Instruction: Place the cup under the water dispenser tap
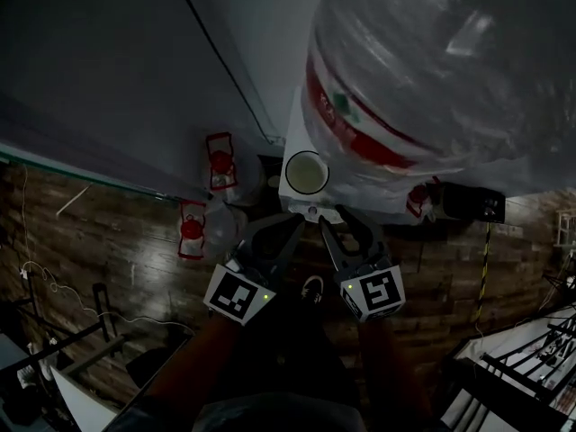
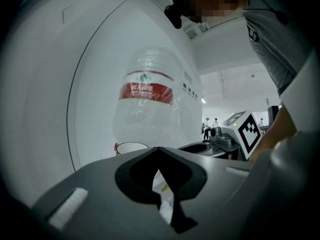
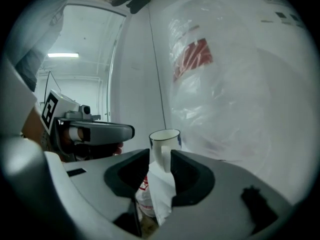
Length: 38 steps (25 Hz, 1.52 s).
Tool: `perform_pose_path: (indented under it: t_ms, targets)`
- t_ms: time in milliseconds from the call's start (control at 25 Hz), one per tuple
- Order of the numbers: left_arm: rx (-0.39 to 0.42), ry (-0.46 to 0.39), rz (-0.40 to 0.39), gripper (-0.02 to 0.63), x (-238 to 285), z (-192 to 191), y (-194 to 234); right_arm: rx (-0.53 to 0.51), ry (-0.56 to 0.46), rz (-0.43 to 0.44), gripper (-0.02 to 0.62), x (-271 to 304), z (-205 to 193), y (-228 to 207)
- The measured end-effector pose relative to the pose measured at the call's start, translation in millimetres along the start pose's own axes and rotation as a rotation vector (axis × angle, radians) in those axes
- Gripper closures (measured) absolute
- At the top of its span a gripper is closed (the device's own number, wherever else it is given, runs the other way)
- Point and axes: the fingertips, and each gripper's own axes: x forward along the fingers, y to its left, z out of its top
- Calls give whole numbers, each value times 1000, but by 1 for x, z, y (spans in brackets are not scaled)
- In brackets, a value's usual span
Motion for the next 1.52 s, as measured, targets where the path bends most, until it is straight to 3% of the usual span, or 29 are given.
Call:
perform_pose_path:
  t_ms: [440,720,840,1520]
  targets:
    - [4,5,-13,598,13,-25,16,-49,30,-35,431,29,-19,-14]
    - [-3,14,-14,598,12,-29,21,-144,38,-47,431,40,-15,-9]
    - [1,15,-7,598,12,-32,24,-165,30,-64,509,43,-15,-10]
    - [4,19,-4,598,1,-32,31,-121,-79,-61,528,33,2,-2]
